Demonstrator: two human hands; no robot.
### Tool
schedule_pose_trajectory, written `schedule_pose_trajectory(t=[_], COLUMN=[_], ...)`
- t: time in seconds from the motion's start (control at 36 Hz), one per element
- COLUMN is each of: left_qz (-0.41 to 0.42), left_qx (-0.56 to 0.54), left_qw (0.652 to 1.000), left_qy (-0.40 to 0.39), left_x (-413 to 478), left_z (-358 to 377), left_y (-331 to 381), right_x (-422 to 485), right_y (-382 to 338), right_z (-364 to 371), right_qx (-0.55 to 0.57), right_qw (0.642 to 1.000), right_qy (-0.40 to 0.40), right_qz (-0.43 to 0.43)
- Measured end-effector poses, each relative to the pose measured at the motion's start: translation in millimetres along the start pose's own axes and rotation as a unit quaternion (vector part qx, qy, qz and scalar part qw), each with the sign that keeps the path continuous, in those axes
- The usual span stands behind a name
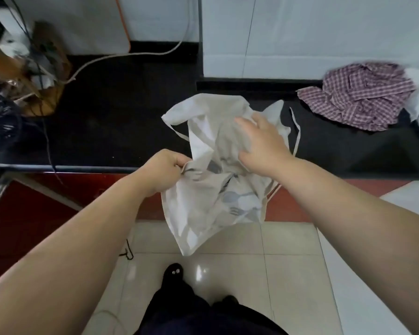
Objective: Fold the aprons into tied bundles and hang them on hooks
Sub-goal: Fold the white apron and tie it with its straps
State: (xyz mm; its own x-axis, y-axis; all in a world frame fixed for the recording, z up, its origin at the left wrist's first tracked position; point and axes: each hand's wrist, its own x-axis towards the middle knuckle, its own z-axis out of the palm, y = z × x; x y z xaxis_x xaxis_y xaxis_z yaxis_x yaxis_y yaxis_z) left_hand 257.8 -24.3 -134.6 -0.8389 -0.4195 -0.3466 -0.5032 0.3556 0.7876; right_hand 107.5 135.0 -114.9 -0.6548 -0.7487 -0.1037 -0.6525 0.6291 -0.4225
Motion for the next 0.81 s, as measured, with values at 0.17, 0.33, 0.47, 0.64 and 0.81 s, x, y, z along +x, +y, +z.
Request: schedule_pose_trajectory(t=[0.17, 0.33, 0.47, 0.64, 0.81], left_qz=[0.041, 0.045, 0.064, 0.097, 0.004], left_qx=[0.149, 0.193, 0.163, 0.122, 0.201], left_qw=[0.986, 0.978, 0.981, 0.988, 0.979], left_qy=[-0.070, -0.070, -0.084, 0.016, 0.025], left_x=[-34, -57, -81, -94, -85], left_z=[-43, -83, -125, -164, -193], left_y=[0, -19, -45, -84, -145], right_x=[-3, -8, -20, -6, 2], right_y=[-66, -121, -169, -220, -223], right_z=[7, 42, 85, 103, 113], right_qx=[-0.097, -0.215, -0.079, 0.018, 0.168], right_qw=[0.988, 0.943, 0.965, 0.977, 0.985], right_qy=[-0.066, -0.141, -0.160, -0.051, 0.031], right_qz=[-0.102, -0.213, -0.193, -0.208, -0.027])
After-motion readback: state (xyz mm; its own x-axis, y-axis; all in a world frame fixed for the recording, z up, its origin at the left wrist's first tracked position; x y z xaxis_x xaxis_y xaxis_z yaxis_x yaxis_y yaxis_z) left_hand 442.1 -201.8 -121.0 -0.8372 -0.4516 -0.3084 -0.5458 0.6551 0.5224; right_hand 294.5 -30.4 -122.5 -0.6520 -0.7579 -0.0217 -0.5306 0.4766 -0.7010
